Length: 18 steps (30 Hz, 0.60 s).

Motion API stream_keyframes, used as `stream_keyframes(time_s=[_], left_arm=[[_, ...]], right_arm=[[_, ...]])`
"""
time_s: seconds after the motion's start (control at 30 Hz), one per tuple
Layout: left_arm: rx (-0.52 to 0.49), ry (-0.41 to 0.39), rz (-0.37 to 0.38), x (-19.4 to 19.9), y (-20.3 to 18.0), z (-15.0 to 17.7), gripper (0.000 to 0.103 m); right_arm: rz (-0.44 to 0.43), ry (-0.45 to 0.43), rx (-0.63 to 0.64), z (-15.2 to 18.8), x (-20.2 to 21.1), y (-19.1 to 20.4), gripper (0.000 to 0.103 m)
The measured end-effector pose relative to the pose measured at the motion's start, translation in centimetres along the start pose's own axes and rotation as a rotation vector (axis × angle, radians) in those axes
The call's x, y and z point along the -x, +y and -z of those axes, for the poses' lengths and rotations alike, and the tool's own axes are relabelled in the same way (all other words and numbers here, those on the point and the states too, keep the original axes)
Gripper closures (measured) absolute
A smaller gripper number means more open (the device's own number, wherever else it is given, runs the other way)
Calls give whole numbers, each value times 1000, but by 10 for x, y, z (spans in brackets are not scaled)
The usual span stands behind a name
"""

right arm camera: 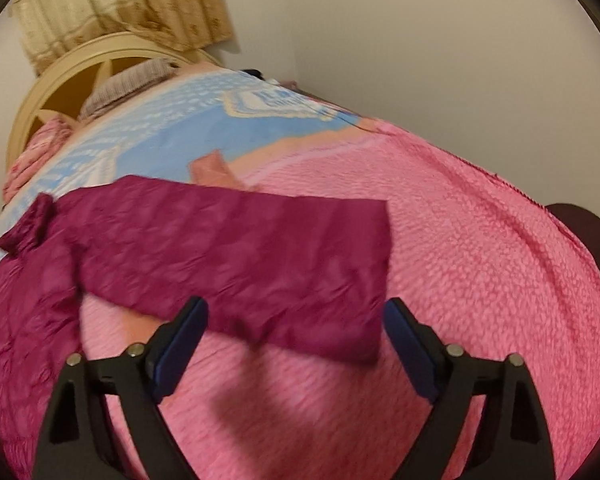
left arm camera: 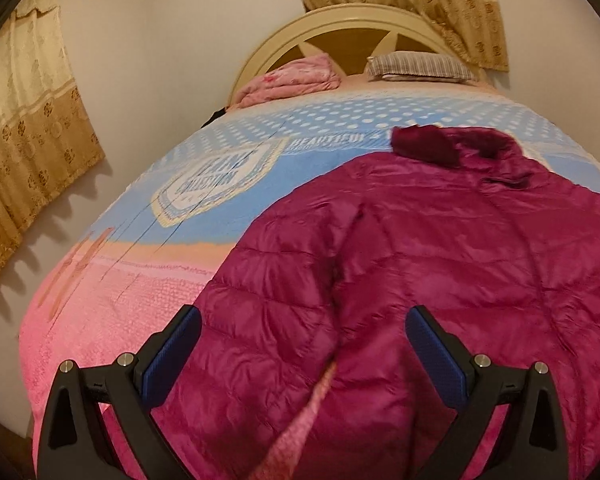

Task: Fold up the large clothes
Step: 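Grasp the jacket sleeve with the right tool and fold it across the body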

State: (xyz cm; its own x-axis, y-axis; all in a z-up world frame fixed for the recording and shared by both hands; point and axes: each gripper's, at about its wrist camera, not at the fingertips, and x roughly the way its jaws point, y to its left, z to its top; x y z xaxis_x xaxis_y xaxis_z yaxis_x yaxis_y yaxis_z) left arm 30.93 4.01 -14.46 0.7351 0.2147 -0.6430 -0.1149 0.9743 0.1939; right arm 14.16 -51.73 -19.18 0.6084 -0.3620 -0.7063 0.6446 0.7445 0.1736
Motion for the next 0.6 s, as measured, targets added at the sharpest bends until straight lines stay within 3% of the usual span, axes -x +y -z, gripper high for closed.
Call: stream_keyframes(time_s=[0.27, 0.33, 0.4, 0.6], left_arm=[[-3, 57, 5, -28, 0, 5, 1], [-9, 69, 2, -33, 1, 7, 1], [-11, 81, 3, -37, 0, 6, 1], [-15, 60, -21, -38, 9, -10, 1]], right_arm=[[-4, 84, 1, -8, -36, -11, 45], [-15, 84, 22, -10, -36, -10, 64], [-54, 93, 47, -15, -36, -8, 74], [-51, 26, 154, -29, -18, 18, 83]])
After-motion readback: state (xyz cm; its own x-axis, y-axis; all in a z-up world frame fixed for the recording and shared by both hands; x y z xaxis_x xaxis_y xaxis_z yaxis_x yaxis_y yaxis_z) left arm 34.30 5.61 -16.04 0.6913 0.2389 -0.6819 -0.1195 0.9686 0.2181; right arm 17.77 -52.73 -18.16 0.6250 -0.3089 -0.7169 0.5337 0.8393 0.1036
